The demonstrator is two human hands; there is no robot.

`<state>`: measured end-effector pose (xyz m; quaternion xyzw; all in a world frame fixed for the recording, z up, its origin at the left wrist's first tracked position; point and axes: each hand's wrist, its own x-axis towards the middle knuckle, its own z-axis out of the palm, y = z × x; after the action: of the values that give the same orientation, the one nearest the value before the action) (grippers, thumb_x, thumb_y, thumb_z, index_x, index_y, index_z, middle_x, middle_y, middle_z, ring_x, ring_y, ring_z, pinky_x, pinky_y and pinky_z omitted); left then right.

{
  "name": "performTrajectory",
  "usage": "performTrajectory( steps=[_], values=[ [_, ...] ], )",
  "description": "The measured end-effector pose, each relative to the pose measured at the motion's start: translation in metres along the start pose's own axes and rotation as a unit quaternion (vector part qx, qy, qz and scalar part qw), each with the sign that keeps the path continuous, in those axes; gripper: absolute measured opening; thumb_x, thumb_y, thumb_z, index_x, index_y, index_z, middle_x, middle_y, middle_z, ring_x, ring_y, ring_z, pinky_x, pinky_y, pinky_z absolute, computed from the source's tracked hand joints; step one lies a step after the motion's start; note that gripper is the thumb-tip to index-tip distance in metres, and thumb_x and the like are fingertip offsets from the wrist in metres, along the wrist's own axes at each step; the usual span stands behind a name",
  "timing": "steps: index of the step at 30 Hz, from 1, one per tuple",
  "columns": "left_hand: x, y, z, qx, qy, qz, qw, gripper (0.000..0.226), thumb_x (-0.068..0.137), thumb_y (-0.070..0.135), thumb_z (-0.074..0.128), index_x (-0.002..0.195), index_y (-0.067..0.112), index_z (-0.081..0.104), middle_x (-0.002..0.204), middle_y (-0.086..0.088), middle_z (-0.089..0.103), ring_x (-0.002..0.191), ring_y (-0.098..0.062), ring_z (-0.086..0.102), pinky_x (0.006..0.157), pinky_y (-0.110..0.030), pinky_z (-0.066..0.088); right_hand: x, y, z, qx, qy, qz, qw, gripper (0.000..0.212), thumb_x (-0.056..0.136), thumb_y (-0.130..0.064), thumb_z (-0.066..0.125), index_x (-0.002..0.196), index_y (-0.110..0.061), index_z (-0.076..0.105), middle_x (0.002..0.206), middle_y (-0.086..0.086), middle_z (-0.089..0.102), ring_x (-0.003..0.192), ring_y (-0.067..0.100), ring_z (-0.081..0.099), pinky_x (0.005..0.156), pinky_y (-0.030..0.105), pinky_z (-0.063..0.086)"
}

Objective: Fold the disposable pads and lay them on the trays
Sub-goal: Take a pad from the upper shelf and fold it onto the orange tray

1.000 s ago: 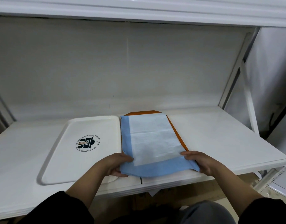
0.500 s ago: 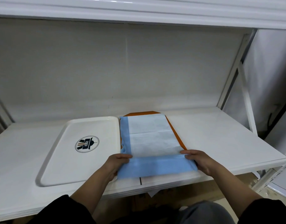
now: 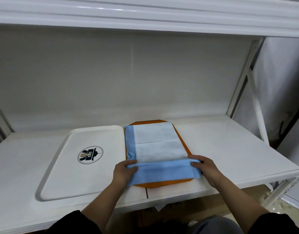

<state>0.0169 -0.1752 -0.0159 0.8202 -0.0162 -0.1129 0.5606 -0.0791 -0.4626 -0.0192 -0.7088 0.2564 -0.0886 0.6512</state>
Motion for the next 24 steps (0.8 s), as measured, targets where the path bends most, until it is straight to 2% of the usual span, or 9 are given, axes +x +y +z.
performTrajectory(
  steps=[4, 8, 11, 13, 15, 17, 19, 22, 24],
  values=[
    [0.001, 0.002, 0.006, 0.019, 0.046, 0.017, 0.999, 0.022, 0.087, 0.013, 0.064, 0.108, 0.012, 0.070, 0.118, -0.010, 0.065, 0.108, -0.025, 0.057, 0.096, -0.031, 0.045, 0.002, -0.003, 0.005, -0.033, 0.031, -0.017, 0.999, 0.018, 0.090, -0.005, 0.058, 0.101, -0.018, 0.065, 0.109, 0.005, 0.061, 0.091, 0.014, 0.057, 0.068, 0.021, 0.047],
    [0.003, 0.003, 0.012, 0.058, 0.082, 0.022, 0.995, 0.018, 0.089, 0.022, 0.062, 0.103, 0.016, 0.071, 0.112, -0.008, 0.066, 0.104, -0.026, 0.058, 0.089, -0.031, 0.045, 0.007, -0.002, 0.008, -0.115, 0.058, -0.069, 0.989, 0.015, 0.092, -0.006, 0.055, 0.096, -0.017, 0.065, 0.103, 0.005, 0.062, 0.099, 0.022, 0.057, 0.072, 0.024, 0.045],
    [0.003, -0.001, 0.012, 0.210, 0.139, 0.062, 0.966, 0.016, 0.084, 0.031, 0.067, 0.098, 0.026, 0.074, 0.118, -0.002, 0.057, 0.112, -0.024, 0.052, 0.089, -0.035, 0.042, 0.012, 0.001, 0.008, -0.226, 0.079, -0.154, 0.959, 0.014, 0.090, -0.007, 0.059, 0.088, -0.020, 0.065, 0.102, 0.002, 0.059, 0.102, 0.023, 0.057, 0.079, 0.021, 0.043],
    [0.004, -0.006, 0.010, 0.288, 0.176, 0.126, 0.933, 0.012, 0.076, 0.027, 0.075, 0.088, 0.025, 0.075, 0.120, -0.004, 0.054, 0.115, -0.028, 0.049, 0.090, -0.040, 0.040, 0.015, 0.004, 0.007, -0.302, 0.106, -0.174, 0.931, 0.010, 0.090, -0.011, 0.060, 0.089, -0.019, 0.066, 0.115, 0.001, 0.049, 0.112, 0.021, 0.050, 0.090, 0.024, 0.042],
    [0.007, -0.011, 0.008, 0.342, 0.173, 0.226, 0.895, 0.014, 0.063, 0.019, 0.083, 0.072, 0.022, 0.073, 0.107, -0.006, 0.063, 0.101, -0.031, 0.060, 0.083, -0.044, 0.044, 0.016, 0.004, 0.003, -0.393, 0.127, -0.226, 0.882, 0.010, 0.090, -0.015, 0.060, 0.096, -0.016, 0.069, 0.126, 0.000, 0.048, 0.115, 0.018, 0.048, 0.093, 0.028, 0.043],
    [0.013, -0.012, 0.003, 0.395, 0.135, 0.302, 0.857, 0.010, 0.063, 0.017, 0.075, 0.065, 0.021, 0.067, 0.080, 0.001, 0.066, 0.073, -0.023, 0.066, 0.073, -0.039, 0.047, 0.016, 0.000, -0.001, -0.474, 0.108, -0.284, 0.826, 0.012, 0.091, -0.018, 0.058, 0.100, -0.018, 0.066, 0.117, 0.000, 0.059, 0.105, 0.017, 0.055, 0.085, 0.023, 0.044],
    [0.015, -0.008, -0.005, 0.440, 0.084, 0.357, 0.820, 0.017, 0.057, 0.016, 0.070, 0.066, 0.021, 0.056, 0.058, 0.004, 0.058, 0.048, -0.020, 0.059, 0.059, -0.029, 0.045, 0.013, -0.010, -0.004, -0.550, 0.078, -0.310, 0.771, 0.011, 0.090, -0.019, 0.058, 0.101, -0.020, 0.061, 0.098, 0.001, 0.066, 0.086, 0.016, 0.059, 0.071, 0.019, 0.040],
    [0.020, 0.000, -0.009, 0.536, 0.027, 0.440, 0.720, 0.060, 0.033, 0.005, 0.073, 0.077, 0.020, 0.035, 0.050, 0.001, 0.050, 0.037, -0.019, 0.048, 0.048, -0.023, 0.040, 0.013, -0.016, -0.011, -0.629, 0.049, -0.358, 0.688, 0.039, 0.066, -0.022, 0.082, 0.090, -0.022, 0.051, 0.071, 0.001, 0.062, 0.054, 0.011, 0.047, 0.051, 0.018, 0.034],
    [0.023, 0.001, -0.011, 0.575, 0.025, 0.520, 0.631, 0.042, 0.048, 0.007, 0.061, 0.081, 0.018, 0.038, 0.060, 0.000, 0.053, 0.043, -0.019, 0.051, 0.052, -0.025, 0.042, 0.017, -0.016, -0.016, -0.657, 0.020, -0.410, 0.632, 0.051, 0.048, -0.021, 0.091, 0.085, -0.023, 0.054, 0.070, 0.000, 0.061, 0.051, 0.012, 0.053, 0.045, 0.017, 0.041]
  ],
)
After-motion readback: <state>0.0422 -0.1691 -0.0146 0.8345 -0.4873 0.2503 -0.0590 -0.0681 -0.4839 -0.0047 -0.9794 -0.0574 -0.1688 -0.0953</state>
